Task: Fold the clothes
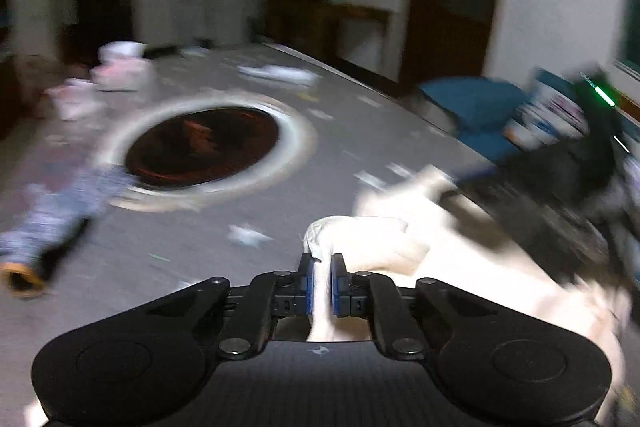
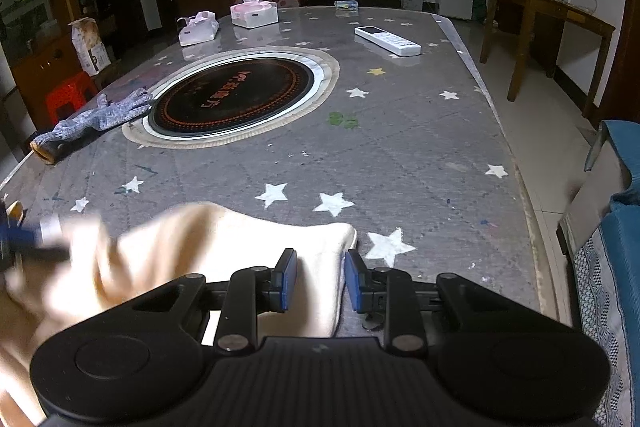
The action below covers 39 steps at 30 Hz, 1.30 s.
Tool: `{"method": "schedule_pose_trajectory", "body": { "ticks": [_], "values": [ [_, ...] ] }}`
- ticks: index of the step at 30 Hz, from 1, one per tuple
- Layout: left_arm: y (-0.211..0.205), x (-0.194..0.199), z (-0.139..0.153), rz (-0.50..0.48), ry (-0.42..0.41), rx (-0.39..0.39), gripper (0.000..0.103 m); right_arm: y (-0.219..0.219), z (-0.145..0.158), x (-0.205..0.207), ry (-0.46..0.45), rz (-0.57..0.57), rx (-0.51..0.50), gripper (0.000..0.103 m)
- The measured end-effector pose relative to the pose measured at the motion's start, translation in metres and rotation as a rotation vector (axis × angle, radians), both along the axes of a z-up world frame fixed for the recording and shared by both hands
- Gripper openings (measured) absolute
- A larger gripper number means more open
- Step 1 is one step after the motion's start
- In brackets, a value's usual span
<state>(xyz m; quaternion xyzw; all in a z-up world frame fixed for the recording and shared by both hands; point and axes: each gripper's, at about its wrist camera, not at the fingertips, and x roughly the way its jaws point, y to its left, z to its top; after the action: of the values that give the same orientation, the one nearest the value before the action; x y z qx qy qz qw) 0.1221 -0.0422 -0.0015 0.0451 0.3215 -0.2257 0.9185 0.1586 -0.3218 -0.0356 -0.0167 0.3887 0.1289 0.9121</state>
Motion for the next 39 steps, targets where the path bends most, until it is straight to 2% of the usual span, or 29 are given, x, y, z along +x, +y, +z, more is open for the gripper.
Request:
{"method": "schedule_pose_trajectory", "body": {
  "ticks": [2, 4, 6, 10, 17, 22, 25, 31, 34, 39],
  "values": [
    [0.012, 0.011, 0.002, 0.080, 0.002, -0.012, 0.009, 0.000, -0.001, 0.002, 0.004, -0.005, -0.001, 0.025],
    [0.018, 0.022, -0.001, 0.116, 0.020, -0.004, 0.009, 0.002, -0.002, 0.003, 0.006, -0.002, -0.002, 0.025],
    [0.023, 0.029, -0.005, 0.138, 0.031, 0.008, 0.009, 0.005, -0.002, 0.005, 0.004, 0.006, -0.008, 0.013],
    [0.028, 0.043, -0.006, 0.169, 0.035, 0.025, 0.009, 0.010, 0.004, 0.014, -0.015, 0.018, -0.027, 0.003],
    [0.033, 0.086, -0.011, 0.232, 0.033, 0.070, 0.013, 0.019, 0.012, 0.051, -0.068, 0.007, -0.059, 0.003],
    [0.045, 0.098, -0.018, 0.274, 0.064, 0.100, 0.015, 0.024, 0.005, 0.071, -0.042, 0.023, -0.104, 0.006],
    [0.050, 0.087, -0.011, 0.256, 0.046, 0.087, 0.015, 0.023, 0.015, 0.056, -0.047, 0.057, -0.086, 0.006],
    [0.023, 0.046, 0.001, 0.087, 0.031, 0.071, 0.016, 0.038, 0.041, -0.006, -0.036, 0.230, -0.027, 0.008],
    [0.010, 0.035, -0.002, 0.031, 0.057, 0.064, 0.016, 0.052, 0.051, -0.044, -0.020, 0.343, 0.004, 0.008],
    [0.003, 0.027, -0.011, 0.015, 0.114, 0.031, 0.017, 0.080, 0.053, -0.092, 0.030, 0.503, 0.027, 0.017]
  ]
}}
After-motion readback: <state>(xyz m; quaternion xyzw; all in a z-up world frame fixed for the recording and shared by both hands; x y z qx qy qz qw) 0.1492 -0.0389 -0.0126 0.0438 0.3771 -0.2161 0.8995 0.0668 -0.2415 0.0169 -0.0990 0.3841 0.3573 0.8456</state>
